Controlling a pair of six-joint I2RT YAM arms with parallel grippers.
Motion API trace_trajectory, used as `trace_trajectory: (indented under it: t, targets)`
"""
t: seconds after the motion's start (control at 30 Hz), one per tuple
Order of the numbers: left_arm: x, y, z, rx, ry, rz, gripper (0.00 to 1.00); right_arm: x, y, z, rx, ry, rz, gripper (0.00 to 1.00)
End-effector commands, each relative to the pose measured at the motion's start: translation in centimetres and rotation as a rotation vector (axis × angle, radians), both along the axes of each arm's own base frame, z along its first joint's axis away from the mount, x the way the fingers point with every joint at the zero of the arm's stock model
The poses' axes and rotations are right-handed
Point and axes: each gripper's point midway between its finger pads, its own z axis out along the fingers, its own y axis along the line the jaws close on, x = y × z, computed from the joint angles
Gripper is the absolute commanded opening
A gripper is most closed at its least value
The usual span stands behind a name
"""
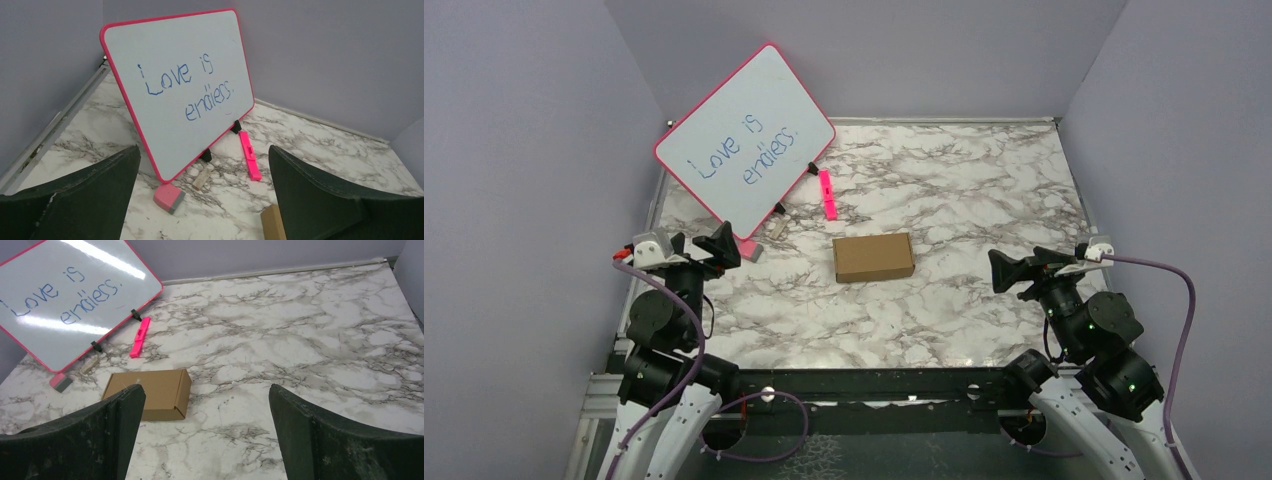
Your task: Fold the paper box
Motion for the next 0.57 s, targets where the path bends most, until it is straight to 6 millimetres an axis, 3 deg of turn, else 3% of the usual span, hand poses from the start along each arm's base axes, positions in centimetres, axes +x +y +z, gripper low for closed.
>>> trace_trajectory:
  t: [0.0,0.53]
  targets:
    - [-0.82,1.11,0.43,-0.045,-0.015,0.048,0.99,0.07,-0.33,-0.12,-0.012,0.002,-0.016,1.00]
    - [-1.22,1.01,1.08,-0.082,-0.072,0.032,0.99,-0.01,-0.32,-0.01,-0.009,-0.007,-0.012,1.00]
